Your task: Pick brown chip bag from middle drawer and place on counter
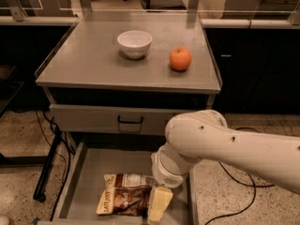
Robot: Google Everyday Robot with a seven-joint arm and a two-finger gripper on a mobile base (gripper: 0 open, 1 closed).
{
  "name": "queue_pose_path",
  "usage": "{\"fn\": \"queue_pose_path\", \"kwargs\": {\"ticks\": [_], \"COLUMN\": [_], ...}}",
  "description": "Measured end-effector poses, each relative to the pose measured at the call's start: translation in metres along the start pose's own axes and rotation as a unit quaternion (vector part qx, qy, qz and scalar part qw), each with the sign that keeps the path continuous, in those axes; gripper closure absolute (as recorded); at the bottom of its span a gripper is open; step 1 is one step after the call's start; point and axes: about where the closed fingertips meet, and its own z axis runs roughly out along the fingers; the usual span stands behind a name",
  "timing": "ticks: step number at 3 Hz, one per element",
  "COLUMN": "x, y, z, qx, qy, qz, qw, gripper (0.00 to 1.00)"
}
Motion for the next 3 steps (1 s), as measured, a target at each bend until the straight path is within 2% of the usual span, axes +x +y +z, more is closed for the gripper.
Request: {"fn": "queue_pose_path", "kwargs": {"ticks": [1,2,3], "x": [-0.001,-0.005,-0.005], "y": [-0.01,-0.051,-0.051], "z": [0.021,0.064,0.064], "qx": [0.009,0.046,0.046], "qy": [0.003,-0.012,-0.012], "qz": [0.0,-0.009,-0.009], "qw": [1.0,0.9988,0.9988], "gripper": [0.0,0.0,0.0]}}
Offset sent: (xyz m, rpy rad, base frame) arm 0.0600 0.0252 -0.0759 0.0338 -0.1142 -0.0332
